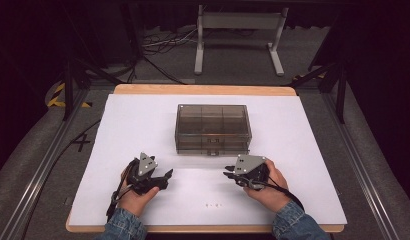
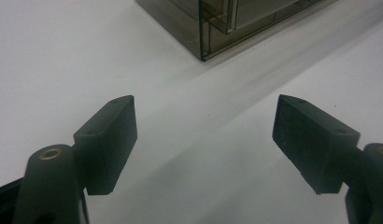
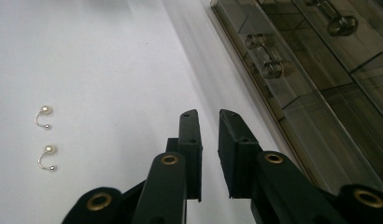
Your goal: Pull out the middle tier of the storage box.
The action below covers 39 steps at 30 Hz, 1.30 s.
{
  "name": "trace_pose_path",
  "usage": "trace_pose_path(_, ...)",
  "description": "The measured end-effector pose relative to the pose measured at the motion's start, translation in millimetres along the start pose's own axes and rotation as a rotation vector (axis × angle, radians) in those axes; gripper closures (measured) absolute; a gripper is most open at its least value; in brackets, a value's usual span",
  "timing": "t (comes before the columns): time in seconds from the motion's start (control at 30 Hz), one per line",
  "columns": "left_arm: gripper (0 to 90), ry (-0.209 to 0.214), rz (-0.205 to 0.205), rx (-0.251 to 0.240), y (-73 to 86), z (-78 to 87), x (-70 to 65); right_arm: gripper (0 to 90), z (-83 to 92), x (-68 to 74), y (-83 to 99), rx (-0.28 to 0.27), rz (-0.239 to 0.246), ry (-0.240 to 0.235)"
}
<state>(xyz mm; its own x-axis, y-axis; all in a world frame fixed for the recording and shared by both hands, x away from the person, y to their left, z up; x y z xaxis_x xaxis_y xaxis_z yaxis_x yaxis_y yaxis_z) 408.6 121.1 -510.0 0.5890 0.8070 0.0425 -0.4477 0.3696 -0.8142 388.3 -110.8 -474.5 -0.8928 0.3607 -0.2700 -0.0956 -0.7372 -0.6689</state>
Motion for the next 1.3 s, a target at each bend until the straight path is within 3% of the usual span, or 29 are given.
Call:
trace_pose_path(0.1, 22.5, 0.000, 0.001, 0.000, 0.1, 0.0, 0.1, 80.3, 2.1, -1.1, -0.9, 0.006, -0.034, -0.016)
trace_pose_path(0.13, 22.5, -0.001, 0.000, 0.000, 0.0, 0.0, 0.2, 81.3, 4.0, 0.7, -1.7, 0.017, -0.067, -0.059)
trace_pose_path(0.2, 22.4, -0.001, 0.000, 0.002, 0.3, -0.1, 0.2, 81.0, 5.3, 1.6, -2.2, 0.033, -0.089, -0.083)
trace_pose_path(0.33, 22.2, -0.006, 0.003, 0.000, 0.2, -0.3, 0.7, 80.3, 7.7, 1.3, -3.3, 0.051, -0.083, -0.090)
trace_pose_path(0.57, 22.1, -0.008, -0.001, 0.007, 0.9, -0.3, 0.4, 78.8, 15.3, 0.9, -11.7, 0.094, -0.098, -0.169)
trace_pose_path(1.3, 22.1, -0.004, 0.000, 0.005, 0.7, -1.0, -0.1, 78.5, 24.4, -21.7, -35.5, 0.129, -0.111, -0.165)
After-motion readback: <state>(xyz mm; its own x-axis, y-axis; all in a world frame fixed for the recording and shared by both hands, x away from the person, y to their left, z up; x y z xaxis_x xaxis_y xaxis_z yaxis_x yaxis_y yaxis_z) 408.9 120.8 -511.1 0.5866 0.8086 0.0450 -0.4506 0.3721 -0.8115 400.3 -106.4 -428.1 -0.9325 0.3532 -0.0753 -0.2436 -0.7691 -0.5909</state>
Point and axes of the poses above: each handheld gripper's, and its own axes: z roughly backward along the jaws, y roughly out of its underside, x roughly to its left, the point moved 10 cm from there along -z, roughly forward along the jaws
